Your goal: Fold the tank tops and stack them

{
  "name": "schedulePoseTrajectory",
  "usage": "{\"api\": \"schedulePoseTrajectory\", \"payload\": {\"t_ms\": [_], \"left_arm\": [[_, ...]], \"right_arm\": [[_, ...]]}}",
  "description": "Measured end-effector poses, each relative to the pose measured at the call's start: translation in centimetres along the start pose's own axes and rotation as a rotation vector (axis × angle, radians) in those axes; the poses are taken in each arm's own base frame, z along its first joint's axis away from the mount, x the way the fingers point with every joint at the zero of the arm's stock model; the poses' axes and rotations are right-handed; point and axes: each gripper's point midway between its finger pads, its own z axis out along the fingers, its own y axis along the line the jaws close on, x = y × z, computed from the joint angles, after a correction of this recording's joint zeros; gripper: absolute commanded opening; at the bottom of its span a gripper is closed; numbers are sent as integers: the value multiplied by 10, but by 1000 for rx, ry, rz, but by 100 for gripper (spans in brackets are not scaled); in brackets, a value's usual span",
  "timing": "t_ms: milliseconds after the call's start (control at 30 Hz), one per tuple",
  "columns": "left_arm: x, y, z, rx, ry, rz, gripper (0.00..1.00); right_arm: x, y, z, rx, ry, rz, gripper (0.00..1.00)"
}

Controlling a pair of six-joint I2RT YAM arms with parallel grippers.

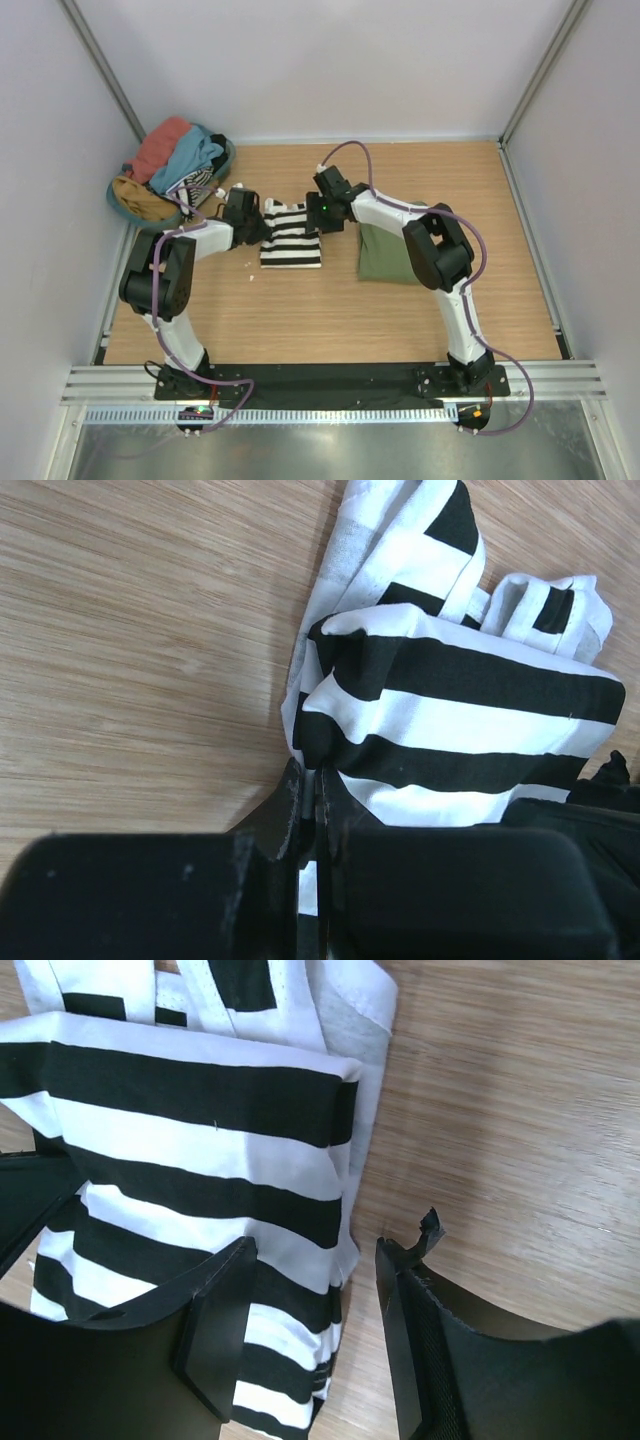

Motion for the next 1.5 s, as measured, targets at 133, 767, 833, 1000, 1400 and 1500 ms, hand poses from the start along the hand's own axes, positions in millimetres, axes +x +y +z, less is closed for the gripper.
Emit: {"api": "schedulePoseTrajectory", "payload": {"t_ms": [133, 767, 833, 1000, 1400, 1500], "left_arm": [[0, 0, 1, 2, -2, 5, 0], [2, -15, 5, -7, -20, 38, 0], [10, -23, 4, -10, -12, 60, 0], [32, -42, -4, -24, 13, 116, 0], [42, -100, -37, 37, -6, 201, 0], [44, -114, -43, 59, -9, 213, 0]], "right_arm": [[0, 4, 6, -4, 1, 10, 51], [-5, 8, 13, 91, -58, -32, 1], [-2, 0, 7, 123, -59, -43, 1], [2, -16, -20, 186, -61, -68, 1], [-26, -19, -97, 199, -178, -66, 1], [-28, -29, -105, 216, -182, -53, 1]]}}
